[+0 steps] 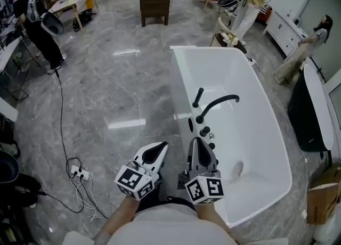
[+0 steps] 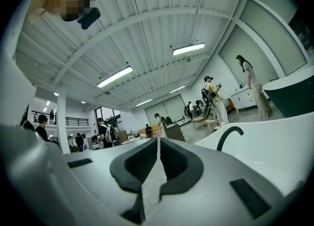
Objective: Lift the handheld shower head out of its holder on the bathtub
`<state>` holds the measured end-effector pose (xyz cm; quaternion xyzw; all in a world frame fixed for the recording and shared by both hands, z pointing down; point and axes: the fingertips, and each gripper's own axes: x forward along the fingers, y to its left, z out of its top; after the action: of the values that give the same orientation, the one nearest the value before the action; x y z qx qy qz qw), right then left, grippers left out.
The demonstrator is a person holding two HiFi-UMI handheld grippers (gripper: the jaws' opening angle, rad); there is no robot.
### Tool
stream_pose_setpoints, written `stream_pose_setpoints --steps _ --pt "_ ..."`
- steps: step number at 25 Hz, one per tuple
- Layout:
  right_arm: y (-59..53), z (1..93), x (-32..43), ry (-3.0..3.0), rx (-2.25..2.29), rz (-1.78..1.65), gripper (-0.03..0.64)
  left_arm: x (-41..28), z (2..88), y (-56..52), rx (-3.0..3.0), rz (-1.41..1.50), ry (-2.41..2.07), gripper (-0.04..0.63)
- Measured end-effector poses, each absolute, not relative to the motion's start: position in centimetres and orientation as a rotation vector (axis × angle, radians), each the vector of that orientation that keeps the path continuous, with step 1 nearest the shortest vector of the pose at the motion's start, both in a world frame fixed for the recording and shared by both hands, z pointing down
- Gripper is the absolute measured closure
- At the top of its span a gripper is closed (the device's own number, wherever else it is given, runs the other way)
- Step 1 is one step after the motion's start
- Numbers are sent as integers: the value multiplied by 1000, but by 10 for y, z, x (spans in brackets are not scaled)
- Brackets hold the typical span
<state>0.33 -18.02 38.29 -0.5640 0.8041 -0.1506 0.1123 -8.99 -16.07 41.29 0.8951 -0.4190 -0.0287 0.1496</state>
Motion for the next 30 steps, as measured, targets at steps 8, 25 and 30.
stream_pose_setpoints --steps 8,25,30 --pt "-247 386 -19 2297 -1749 -422 597 -108 415 -234 2618 -68 -1071 583" --pt "-317 399 -23 2196 -1870 -420 597 -106 430 -305 2671 -10 -874 583" --pt "-339 410 -17 2211 -1904 -439 595 -97 439 -324 2653 -25 -857 583"
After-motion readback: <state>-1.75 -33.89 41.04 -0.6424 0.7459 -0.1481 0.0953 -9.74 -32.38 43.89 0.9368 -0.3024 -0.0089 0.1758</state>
